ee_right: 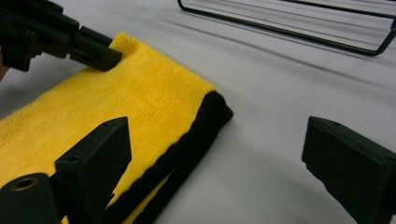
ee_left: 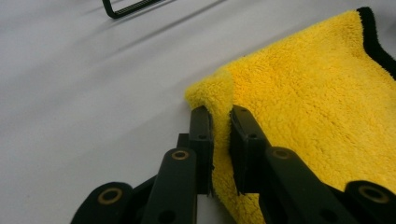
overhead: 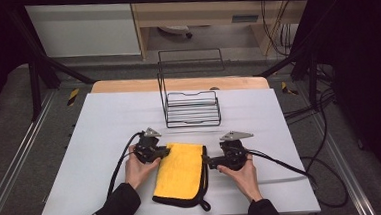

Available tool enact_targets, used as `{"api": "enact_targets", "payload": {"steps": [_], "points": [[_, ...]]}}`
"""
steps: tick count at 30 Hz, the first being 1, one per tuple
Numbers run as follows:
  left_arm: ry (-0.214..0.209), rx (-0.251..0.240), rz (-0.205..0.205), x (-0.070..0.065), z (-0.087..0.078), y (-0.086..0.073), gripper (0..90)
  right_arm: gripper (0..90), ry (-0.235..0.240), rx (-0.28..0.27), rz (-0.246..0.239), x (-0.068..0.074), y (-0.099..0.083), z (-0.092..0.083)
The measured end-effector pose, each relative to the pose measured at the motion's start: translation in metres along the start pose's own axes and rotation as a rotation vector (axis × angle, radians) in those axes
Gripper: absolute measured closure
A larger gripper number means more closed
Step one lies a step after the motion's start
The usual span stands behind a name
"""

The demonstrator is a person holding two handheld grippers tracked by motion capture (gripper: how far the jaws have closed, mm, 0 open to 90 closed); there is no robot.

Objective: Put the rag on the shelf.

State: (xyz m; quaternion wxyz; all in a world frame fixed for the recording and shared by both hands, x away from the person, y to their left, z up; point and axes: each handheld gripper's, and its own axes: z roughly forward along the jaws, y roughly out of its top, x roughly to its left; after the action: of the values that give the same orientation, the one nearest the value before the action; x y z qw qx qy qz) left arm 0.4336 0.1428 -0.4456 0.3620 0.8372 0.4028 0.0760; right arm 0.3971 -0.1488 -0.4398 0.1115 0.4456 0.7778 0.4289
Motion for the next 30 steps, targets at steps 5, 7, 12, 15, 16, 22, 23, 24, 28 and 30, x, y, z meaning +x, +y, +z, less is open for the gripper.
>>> {"api": "enact_targets", "payload": {"steps": [5,7,12,15,16,22,23,24,28,30], "points": [[0.004,-0.004,0.008,-0.001,0.0,0.0,79.0,19.4,-0.027,0.015,0.001,-0.001,0.006,0.018],[0.004,-0.004,0.011,-0.001,0.0,0.0,78.8,21.3,-0.036,0.037,-0.006,0.0,0.007,0.023],[0.014,-0.005,0.026,-0.002,0.0,0.0,78.8,36.7,-0.035,0.05,-0.029,0.006,0.006,0.029],[0.017,-0.004,0.044,-0.002,0.0,0.0,78.8,45.1,-0.03,0.055,-0.028,0.007,0.005,0.029],[0.015,-0.009,0.035,-0.002,0.0,0.0,78.8,49.2,-0.022,0.059,-0.017,0.007,0.004,0.029],[0.012,-0.01,0.037,-0.002,0.0,-0.001,78.6,54.3,-0.017,0.066,0.019,0.009,0.002,0.031],[0.011,-0.01,0.037,-0.002,0.001,-0.001,78.6,56.1,-0.016,0.062,0.027,0.01,0.002,0.031],[0.009,-0.01,0.039,-0.001,0.001,-0.001,78.5,57.5,-0.015,0.064,0.033,0.011,0.001,0.03],[0.007,-0.011,0.042,-0.001,0.0,-0.001,78.4,64.2,-0.002,0.073,0.065,0.011,0.002,0.031],[0.011,-0.009,0.052,-0.001,0.0,-0.001,78.1,68.2,0.009,0.085,0.092,0.01,0.004,0.031]]}}
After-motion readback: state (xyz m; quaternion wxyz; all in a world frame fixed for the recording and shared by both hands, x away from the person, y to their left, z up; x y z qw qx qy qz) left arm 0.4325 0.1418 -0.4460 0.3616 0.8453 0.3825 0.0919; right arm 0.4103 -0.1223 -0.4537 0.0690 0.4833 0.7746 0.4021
